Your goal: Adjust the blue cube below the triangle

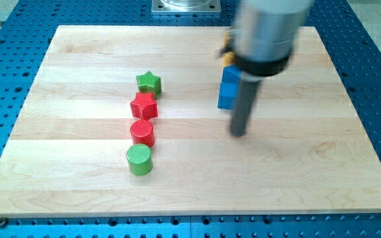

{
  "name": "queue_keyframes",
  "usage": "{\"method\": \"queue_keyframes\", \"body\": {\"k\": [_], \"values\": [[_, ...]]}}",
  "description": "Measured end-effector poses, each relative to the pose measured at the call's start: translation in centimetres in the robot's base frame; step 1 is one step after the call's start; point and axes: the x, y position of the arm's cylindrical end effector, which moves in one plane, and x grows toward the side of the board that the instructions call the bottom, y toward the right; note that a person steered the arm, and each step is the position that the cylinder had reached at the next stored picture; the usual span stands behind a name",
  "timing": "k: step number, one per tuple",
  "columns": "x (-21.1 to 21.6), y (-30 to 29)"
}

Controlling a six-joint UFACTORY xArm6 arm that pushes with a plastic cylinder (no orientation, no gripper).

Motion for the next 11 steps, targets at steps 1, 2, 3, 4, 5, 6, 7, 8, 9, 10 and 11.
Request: {"method": "queue_keyframes", "body": {"k": [1, 2, 3, 4, 5, 6, 7, 8, 9, 10, 11], "values": [[-1.7, -3.5], [-5.4, -2.9], [-7.1, -1.3], [-7.1, 1.7], [-7.0, 2.8], [-6.1, 1.8], [-4.5, 8.2], [-8.4, 11.4], [-9.8, 10.5], [-9.0, 8.1], [-7.6, 6.3]]}}
